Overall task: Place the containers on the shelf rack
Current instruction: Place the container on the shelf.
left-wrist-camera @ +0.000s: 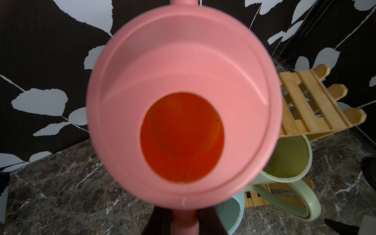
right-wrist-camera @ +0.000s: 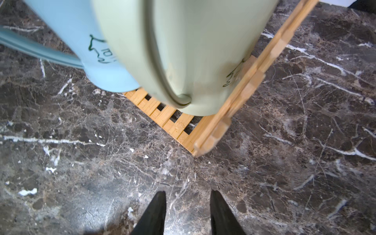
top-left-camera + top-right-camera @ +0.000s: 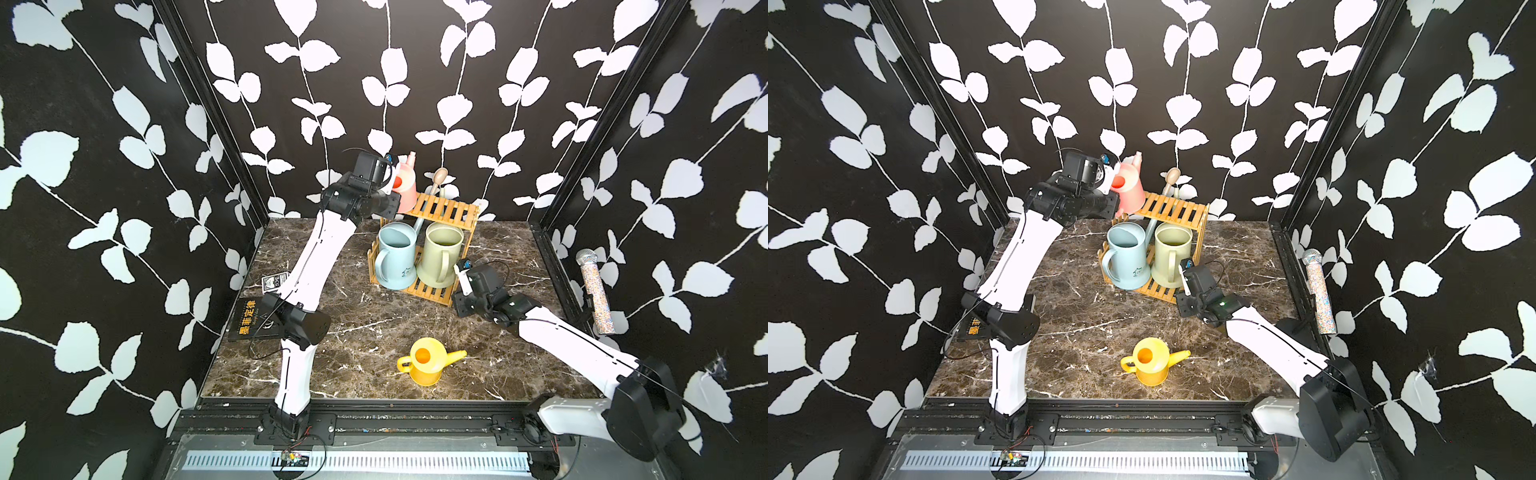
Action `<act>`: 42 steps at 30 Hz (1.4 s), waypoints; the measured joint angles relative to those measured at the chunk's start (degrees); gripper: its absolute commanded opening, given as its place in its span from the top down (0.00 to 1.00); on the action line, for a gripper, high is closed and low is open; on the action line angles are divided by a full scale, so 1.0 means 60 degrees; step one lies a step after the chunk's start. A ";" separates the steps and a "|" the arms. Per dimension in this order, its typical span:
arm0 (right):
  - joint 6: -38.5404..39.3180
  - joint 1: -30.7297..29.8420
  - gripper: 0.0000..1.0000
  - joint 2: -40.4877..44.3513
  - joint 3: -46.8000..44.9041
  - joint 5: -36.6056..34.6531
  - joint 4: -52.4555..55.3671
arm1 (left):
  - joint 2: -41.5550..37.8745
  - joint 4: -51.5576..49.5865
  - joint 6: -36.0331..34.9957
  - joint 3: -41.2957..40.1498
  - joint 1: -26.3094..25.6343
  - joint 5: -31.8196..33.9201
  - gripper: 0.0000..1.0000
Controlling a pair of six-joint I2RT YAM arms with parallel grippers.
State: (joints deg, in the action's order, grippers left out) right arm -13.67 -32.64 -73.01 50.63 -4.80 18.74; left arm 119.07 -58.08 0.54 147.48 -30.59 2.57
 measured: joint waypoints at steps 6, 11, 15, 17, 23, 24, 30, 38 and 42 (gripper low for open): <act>-0.0044 0.0011 0.49 0.0382 -0.0240 0.0066 -0.0011 | 0.0226 0.0255 -0.0062 0.0244 0.0007 0.0015 0.72; -0.0062 0.0029 0.47 0.0466 -0.0328 0.0091 -0.0007 | 0.0393 0.0481 -0.0076 0.0419 0.0022 0.0015 0.65; -0.0080 0.0073 0.46 0.0466 -0.0393 0.0091 -0.0007 | 0.0488 0.0583 -0.0080 0.0452 0.0036 0.0011 0.66; -0.0084 0.0084 0.46 0.0466 -0.0404 0.0091 -0.0007 | 0.0568 0.0641 -0.0084 0.0503 0.0036 0.0015 0.67; -0.0091 0.0131 0.46 0.0466 -0.0419 0.0113 -0.0011 | 0.0911 0.0816 -0.0098 0.0743 0.0036 0.0051 0.65; -0.0113 0.0131 0.46 0.0466 -0.0419 0.0127 -0.0011 | 0.0973 0.0852 -0.0102 0.0798 0.0036 0.0087 0.64; -0.0408 0.0131 0.44 0.0882 -0.0372 0.0346 0.0430 | 0.1086 0.0951 -0.0317 0.0907 0.0044 0.0412 0.50; -0.1993 0.0015 0.24 0.2306 0.0011 0.0969 0.1985 | 0.0219 0.0936 -0.0765 0.0193 0.0098 0.0718 0.26; -0.2499 -0.0306 0.01 0.2605 0.0346 0.1647 0.3147 | -0.0998 0.0969 -0.0973 -0.0612 0.0193 0.0758 0.17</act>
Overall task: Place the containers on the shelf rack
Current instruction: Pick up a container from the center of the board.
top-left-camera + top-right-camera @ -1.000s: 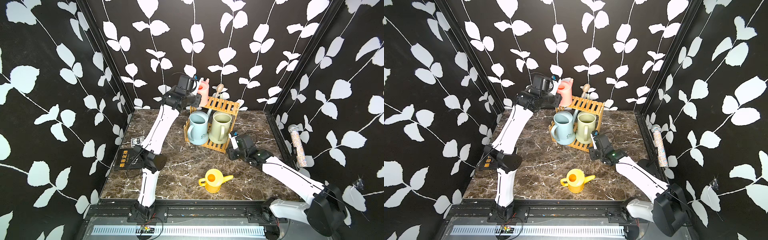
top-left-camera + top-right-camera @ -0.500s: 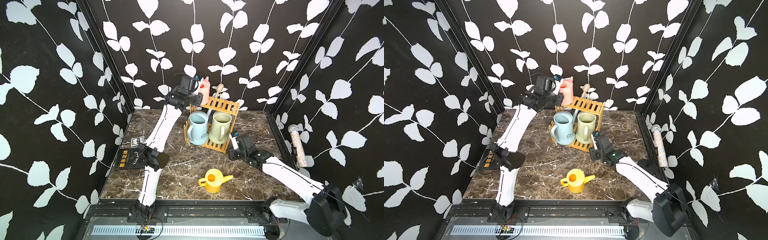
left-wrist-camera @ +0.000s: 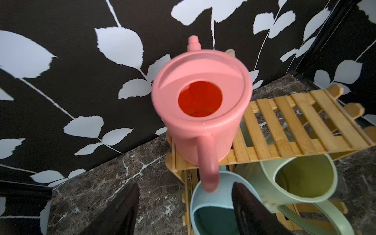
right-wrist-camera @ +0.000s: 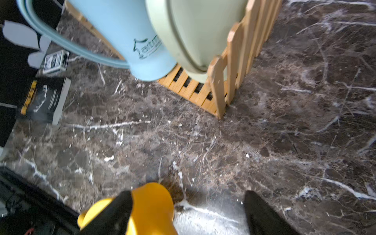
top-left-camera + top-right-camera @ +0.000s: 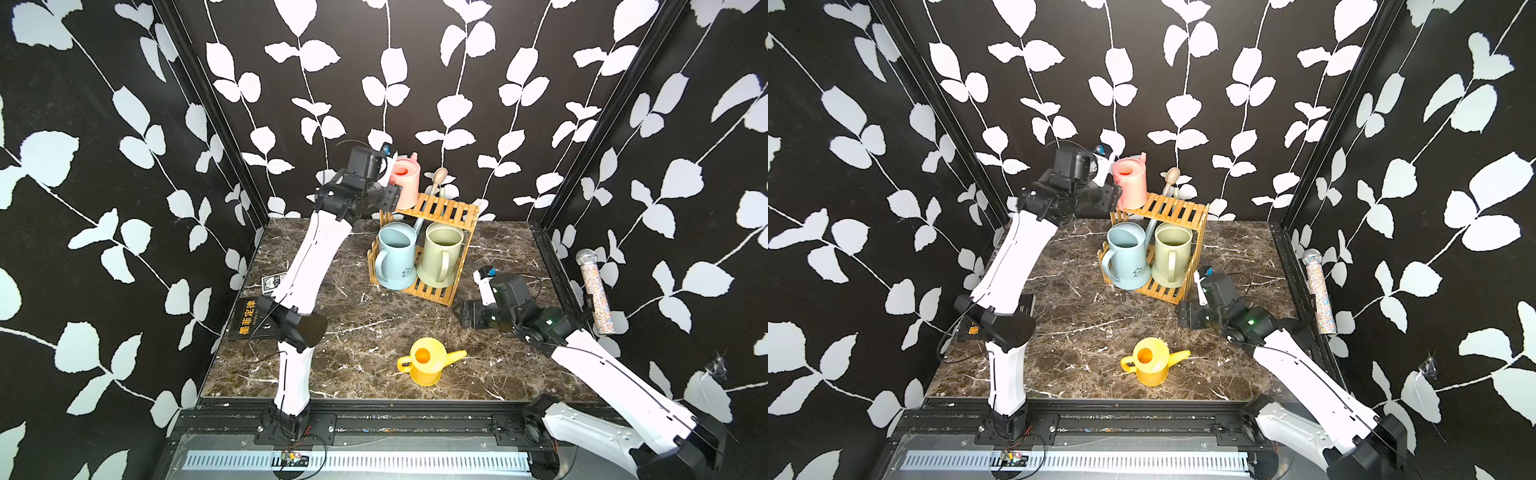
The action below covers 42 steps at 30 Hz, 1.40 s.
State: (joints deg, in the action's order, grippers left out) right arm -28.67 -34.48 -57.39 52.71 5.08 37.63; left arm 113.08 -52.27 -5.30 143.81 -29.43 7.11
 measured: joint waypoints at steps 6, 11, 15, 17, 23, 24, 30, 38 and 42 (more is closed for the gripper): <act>-0.0208 -0.0233 0.01 0.0878 -0.0033 0.1184 0.1603 | -0.2408 0.0750 -0.0237 -0.2269 0.0503 -0.0011 0.08; -0.0976 -0.0444 0.01 0.1774 -0.0827 0.2204 0.2062 | -0.3530 0.1184 -0.0219 -0.4135 0.1286 -0.0135 0.03; -0.2058 -0.0765 0.01 0.2390 -0.1927 0.2441 0.2164 | -0.3956 0.1421 -0.0120 -0.5712 0.1916 -0.0248 0.02; -0.2696 -0.0871 0.01 0.2608 -0.2382 0.2291 0.2251 | -0.4153 0.1523 -0.0062 -0.6513 0.2178 -0.0346 0.01; -0.3905 -0.1071 0.01 0.2040 -0.2922 0.1490 0.2044 | -0.4943 0.1843 0.0073 -0.8593 0.3009 -0.0831 0.02; -0.3989 -0.1096 0.01 0.1770 -0.2922 0.1377 0.1974 | -0.5111 0.1927 0.0098 -0.8867 0.3155 -0.0922 0.02; -0.4124 -0.1206 0.01 -0.0073 -0.2794 0.0852 0.1169 | -0.6047 0.2364 0.0168 -1.0058 0.3949 -0.1348 0.02; -0.4098 -0.1249 0.01 -0.1931 -0.1887 0.0401 -0.0033 | -0.6237 0.2885 0.0699 -1.0790 0.4929 -0.2269 0.02; -0.3861 -0.1257 0.02 -0.3238 -0.1071 0.0415 -0.0528 | -0.6240 0.3064 0.1035 -1.1027 0.5362 -0.2663 0.02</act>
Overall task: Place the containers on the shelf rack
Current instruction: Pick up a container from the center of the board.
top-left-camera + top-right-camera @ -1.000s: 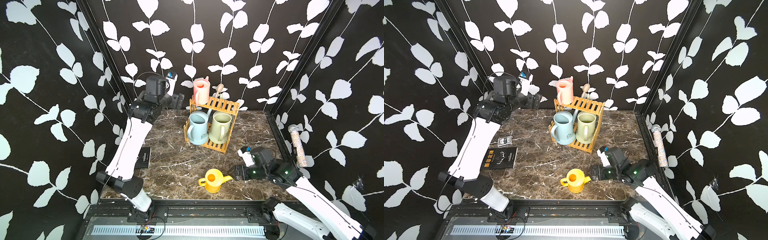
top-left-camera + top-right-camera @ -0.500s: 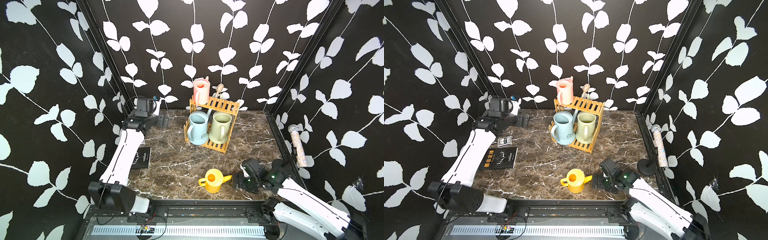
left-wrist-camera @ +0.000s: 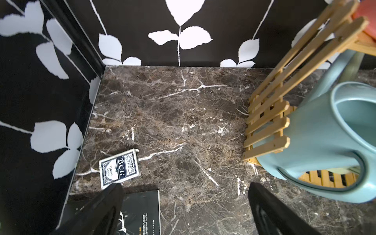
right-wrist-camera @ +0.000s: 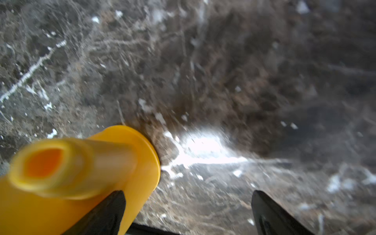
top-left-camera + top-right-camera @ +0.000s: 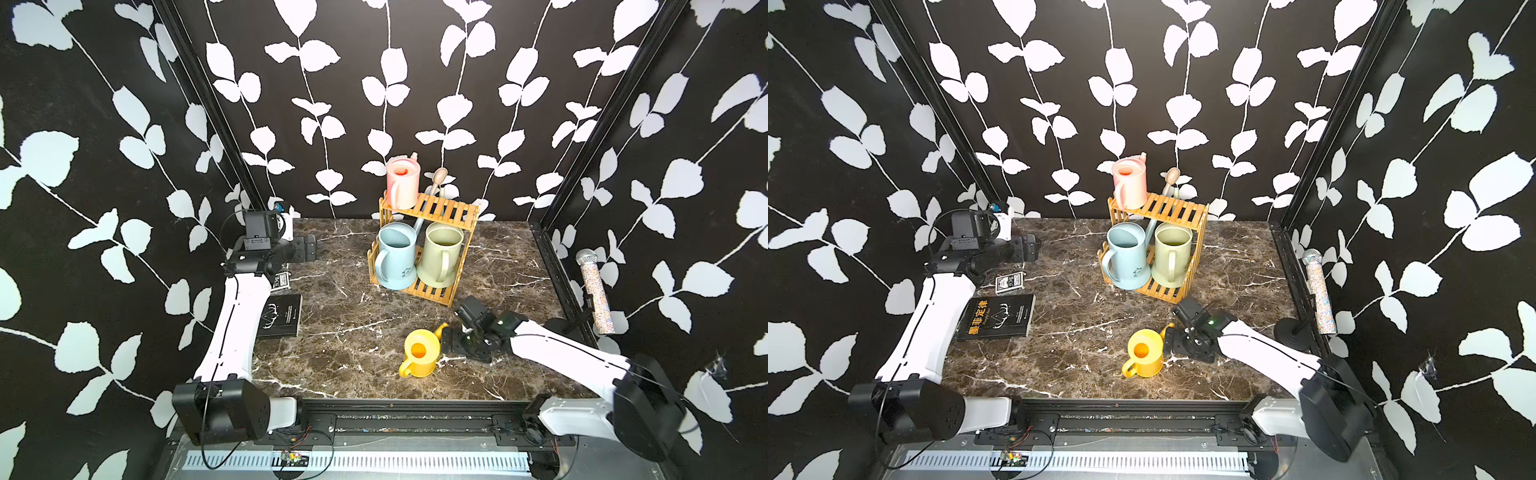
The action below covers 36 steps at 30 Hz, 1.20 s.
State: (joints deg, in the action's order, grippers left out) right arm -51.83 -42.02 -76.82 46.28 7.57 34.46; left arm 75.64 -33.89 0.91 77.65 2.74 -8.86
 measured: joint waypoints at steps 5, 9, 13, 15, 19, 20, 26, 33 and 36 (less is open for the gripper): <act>0.0637 -0.0011 0.02 -0.1144 0.1147 0.0066 -0.0215 | -0.0004 0.0251 0.0255 -0.0237 0.0222 -0.0324 0.02; 0.1279 -0.0018 0.01 -0.1708 0.2109 0.0004 -0.0007 | -0.0004 0.0361 0.0423 -0.0379 0.0357 -0.0521 0.02; 0.1647 -0.0025 0.01 -0.1341 0.2299 -0.0229 0.0463 | -0.0058 0.0444 0.0554 -0.0506 0.0488 -0.0699 0.02; 0.1650 -0.0036 0.01 -0.0845 0.2218 -0.0270 0.0747 | -0.0073 0.0477 0.0634 -0.0517 0.0557 -0.0780 0.02; 0.1643 -0.0426 0.01 0.0375 0.2211 -0.0535 0.1282 | -0.0076 0.0656 0.0794 -0.0561 0.0787 -0.0933 0.02; 0.1636 -0.0663 0.02 0.0612 0.2273 -0.0656 0.1413 | -0.0076 0.0678 0.0845 -0.0579 0.0863 -0.0965 0.02; 0.1337 -0.2222 0.01 0.0663 0.2863 -0.1202 0.1858 | -0.0149 0.0794 0.1035 -0.0721 0.1242 -0.1137 0.02; 0.0940 -0.3512 0.01 -0.0652 0.3297 -0.1668 0.1967 | -0.0415 0.0867 0.1286 -0.0761 0.1446 -0.1300 0.01; 0.0951 -0.3676 0.01 -0.1137 0.3690 -0.1756 0.2098 | -0.0437 0.0922 0.1421 -0.0761 0.1450 -0.1421 0.02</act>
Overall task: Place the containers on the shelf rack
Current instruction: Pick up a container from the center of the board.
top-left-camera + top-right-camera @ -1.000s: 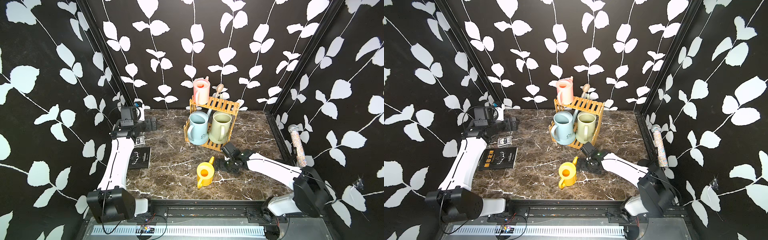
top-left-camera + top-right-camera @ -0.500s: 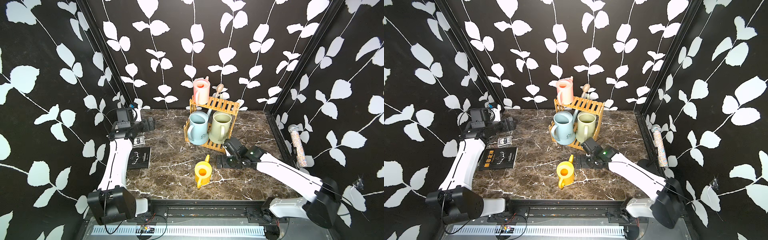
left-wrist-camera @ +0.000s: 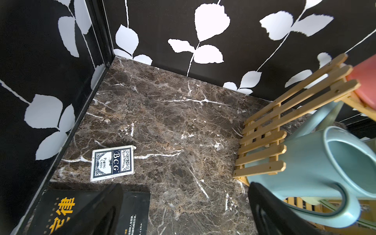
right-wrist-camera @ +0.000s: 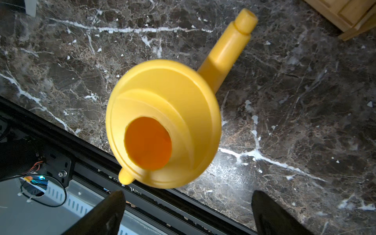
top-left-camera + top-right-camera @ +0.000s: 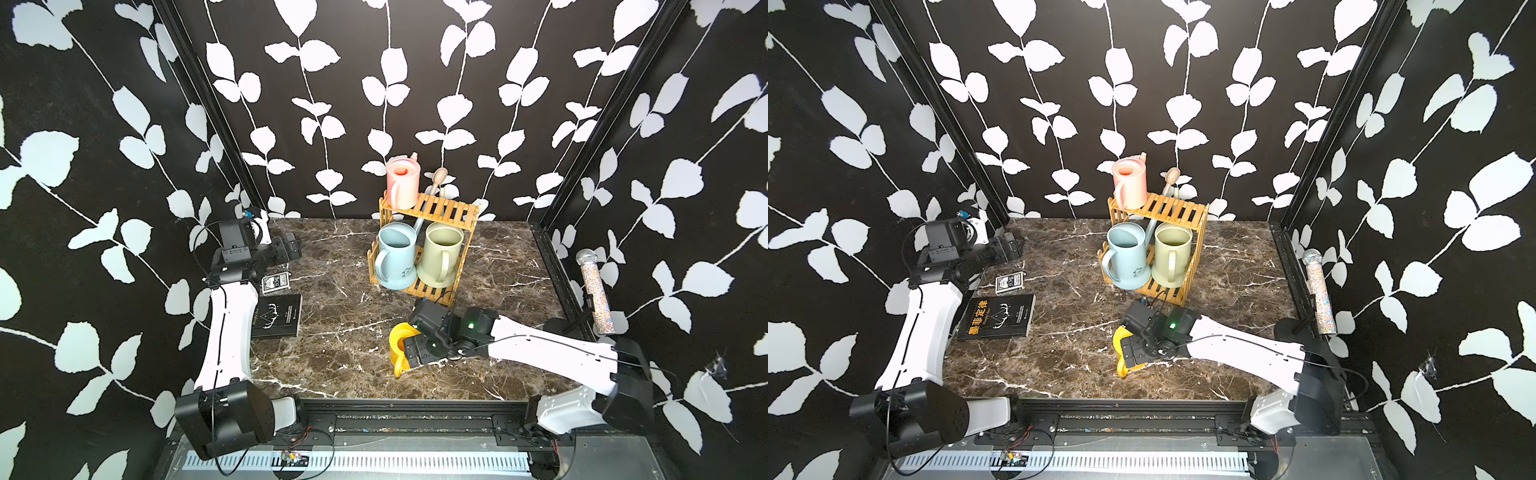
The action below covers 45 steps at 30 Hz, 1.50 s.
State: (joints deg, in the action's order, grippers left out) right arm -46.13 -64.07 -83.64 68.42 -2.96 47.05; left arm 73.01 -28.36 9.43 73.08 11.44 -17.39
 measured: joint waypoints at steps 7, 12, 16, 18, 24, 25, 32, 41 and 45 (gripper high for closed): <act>0.0069 -0.0244 0.01 -0.1009 0.0809 -0.0033 0.0084 | 0.0000 0.0066 0.0149 0.0000 0.0004 -0.0149 0.02; 0.0055 -0.0273 0.02 -0.1661 0.0889 0.0000 0.0339 | -0.0051 0.0095 0.0189 0.0000 0.0029 -0.0182 0.02; -0.0040 -0.0259 0.09 -0.1534 0.0510 -0.0113 0.0492 | -0.0087 0.0127 0.0208 0.0000 0.0047 -0.0208 0.02; -0.0135 -0.0193 0.16 -0.1228 0.0157 -0.0168 0.0554 | -0.0087 0.0164 0.0219 0.0000 0.0047 -0.0215 0.02; -0.0328 0.0073 0.38 -0.0215 -0.0754 -0.0138 0.0364 | -0.0087 0.0208 0.0229 -0.0011 0.0047 -0.0321 0.02; -0.0339 0.0102 0.43 -0.0157 -0.0827 -0.0109 0.0280 | -0.0087 0.0219 0.0233 -0.0011 0.0047 -0.0328 0.02; -0.0208 0.0117 0.73 -0.0149 -0.1027 0.0259 -0.0244 | -0.0087 0.0270 0.0255 -0.0018 0.0066 -0.0357 0.02; -0.0055 0.0117 1.00 -0.0302 -0.1002 0.0448 -0.0590 | -0.0087 0.0288 0.0259 -0.0033 0.0113 -0.0364 0.02; 0.0098 0.0117 1.00 -0.0375 -0.0776 0.0437 -0.0266 | -0.0087 0.0291 0.0255 -0.0084 0.0138 -0.0361 0.02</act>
State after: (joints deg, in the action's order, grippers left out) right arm -45.54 -63.37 -85.89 63.77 -0.34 45.45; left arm 72.49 -26.61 10.96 72.58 12.27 -19.55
